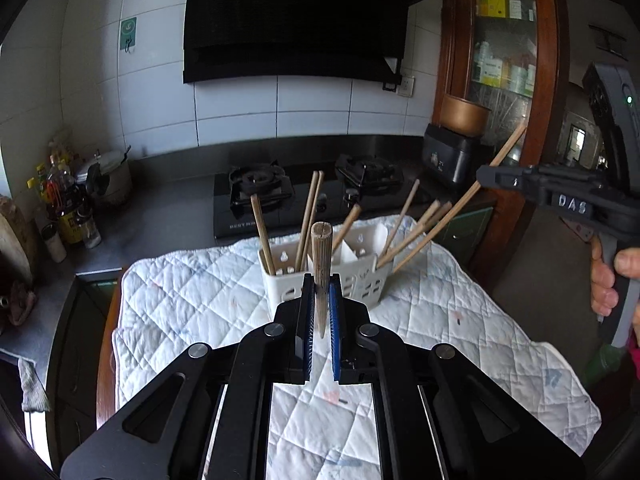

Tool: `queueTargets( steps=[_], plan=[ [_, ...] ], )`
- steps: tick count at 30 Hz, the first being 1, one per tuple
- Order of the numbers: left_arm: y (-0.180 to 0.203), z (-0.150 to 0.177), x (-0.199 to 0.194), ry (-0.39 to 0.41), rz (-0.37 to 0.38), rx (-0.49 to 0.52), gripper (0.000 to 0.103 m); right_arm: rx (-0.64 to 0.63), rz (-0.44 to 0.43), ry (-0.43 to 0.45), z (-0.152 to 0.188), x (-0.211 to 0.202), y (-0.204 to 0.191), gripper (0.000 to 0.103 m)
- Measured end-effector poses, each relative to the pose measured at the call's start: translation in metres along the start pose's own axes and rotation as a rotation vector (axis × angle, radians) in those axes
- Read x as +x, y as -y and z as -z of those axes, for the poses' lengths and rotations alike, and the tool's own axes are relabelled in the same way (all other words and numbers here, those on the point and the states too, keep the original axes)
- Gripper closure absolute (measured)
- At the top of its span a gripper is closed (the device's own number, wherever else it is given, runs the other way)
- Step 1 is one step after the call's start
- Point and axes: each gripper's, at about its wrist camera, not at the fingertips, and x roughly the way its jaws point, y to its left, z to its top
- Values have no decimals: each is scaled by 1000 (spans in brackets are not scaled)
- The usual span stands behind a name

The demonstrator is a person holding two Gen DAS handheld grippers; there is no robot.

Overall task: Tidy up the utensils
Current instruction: 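Carry both chopsticks over the white holder with both tools, then open both tools to drop the chopsticks into the holder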

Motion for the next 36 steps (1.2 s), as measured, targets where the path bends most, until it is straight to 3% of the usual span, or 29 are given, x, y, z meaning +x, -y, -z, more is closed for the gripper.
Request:
queueTargets(
  steps=[7,10,26,36],
  plan=[
    [2,-57,-4,98,-52,39,97,-28,36,-27,-23,31,3,96],
    [2,-71,6,100,-70,39,97,-33,41,-52,-26,44,4,96],
    [-14,-81,74,-113,-109,26,97,-63,40,-150,-19,88,-1,96],
    [-17,-76,92,-141,-125,26,95,-47,47,-162,-16,97,3,96]
  ],
)
